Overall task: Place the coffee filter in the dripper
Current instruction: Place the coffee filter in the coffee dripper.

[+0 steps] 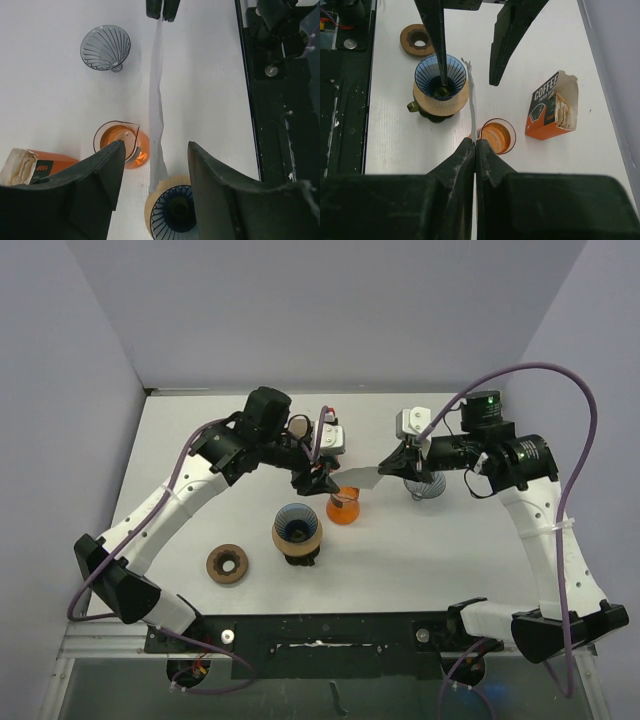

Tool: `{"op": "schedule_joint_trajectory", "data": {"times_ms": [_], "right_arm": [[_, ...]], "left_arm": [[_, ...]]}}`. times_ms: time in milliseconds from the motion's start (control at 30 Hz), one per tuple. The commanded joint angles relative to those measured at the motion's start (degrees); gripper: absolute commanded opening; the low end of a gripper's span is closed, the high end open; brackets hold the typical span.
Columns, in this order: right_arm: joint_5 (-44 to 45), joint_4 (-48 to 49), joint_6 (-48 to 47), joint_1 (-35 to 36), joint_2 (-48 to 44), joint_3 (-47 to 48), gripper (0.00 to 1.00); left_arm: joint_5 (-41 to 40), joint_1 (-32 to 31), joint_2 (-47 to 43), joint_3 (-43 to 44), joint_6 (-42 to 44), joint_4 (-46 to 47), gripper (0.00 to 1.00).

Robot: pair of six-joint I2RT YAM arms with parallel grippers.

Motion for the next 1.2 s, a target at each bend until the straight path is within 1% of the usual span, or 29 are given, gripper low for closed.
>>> {"op": "schedule_joint_trajectory", "data": {"times_ms": [0, 267, 333, 367, 400, 433, 533, 600, 667, 733, 800, 867, 933, 1000, 1067, 1133, 1167], "right_arm": [[-5.64, 1.95, -0.04, -2.15, -2.84, -1.73, 0.00], [-9.77, 4.28, 2.14, -5.23, -3.85, -3.83, 0.00], [-9.84, 4.98, 2.75, -5.51, -4.16, -4.46, 0.00], [-9.84, 5.66, 3.33, -5.67, -4.42, -5.19, 0.02], [-9.88, 6.70, 4.11, -6.05, -5.00, -5.99, 0.06], [-10.05, 7.72, 4.87, -6.40, -5.31, -6.86, 0.13], [-9.82, 10.30, 6.73, -6.99, -6.52, -9.51, 0.38], [-9.19, 11.93, 7.03, -7.02, -7.07, -11.78, 0.48], [-9.13, 12.50, 7.11, -6.99, -7.06, -12.85, 0.50], [-9.56, 13.06, 7.54, -6.99, -6.93, -13.41, 0.51], [-10.25, 14.48, 8.64, -6.97, -6.65, -14.03, 0.50], [-10.99, 15.74, 10.05, -7.00, -6.06, -14.16, 0.46], [-12.03, 15.80, 10.56, -7.01, -5.26, -13.80, 0.36], [-12.64, 15.78, 10.77, -7.00, -4.68, -13.64, 0.21], [-12.99, 15.88, 10.74, -7.06, -4.32, -13.78, 0.08], [-12.92, 15.90, 10.63, -7.08, -4.25, -14.06, 0.01], [-12.73, 16.05, 10.55, -7.08, -4.20, -14.38, 0.00]], "left_arm": [[3.04, -0.31, -0.50, -1.01, -3.61, 7.15, 0.47], [4.27, -1.42, 0.25, -1.17, -6.55, 10.11, 0.22], [4.09, -1.60, 0.20, -1.19, -6.54, 10.20, 0.14], [3.98, -1.69, 0.22, -1.32, -6.77, 10.41, 0.08], [3.77, -1.70, 0.11, -1.45, -7.19, 10.84, 0.03], [3.49, -1.71, -0.03, -1.70, -7.85, 11.44, 0.00], [2.17, -1.79, -0.09, -1.96, -9.62, 12.69, 0.00], [1.69, -2.13, -0.07, -2.14, -10.21, 13.12, 0.00], [1.18, -2.28, -0.07, -2.28, -10.18, 13.14, 0.00], [0.05, -2.48, -0.01, -2.58, -9.97, 13.24, 0.00], [-0.83, -2.84, 0.08, -2.96, -9.79, 13.26, 0.00], [-0.93, -2.89, 0.05, -3.30, -9.68, 13.23, 0.00], [-1.20, -2.95, -0.08, -3.66, -9.51, 13.35, 0.00], [-1.56, -2.95, -0.09, -3.76, -9.35, 13.31, 0.00], [-1.65, -2.95, -0.15, -3.93, -9.56, 13.38, 0.00], [-1.50, -2.95, -0.44, -4.14, -9.61, 13.60, 0.00], [-1.42, -2.95, -0.55, -4.23, -9.69, 13.72, 0.00]]}}
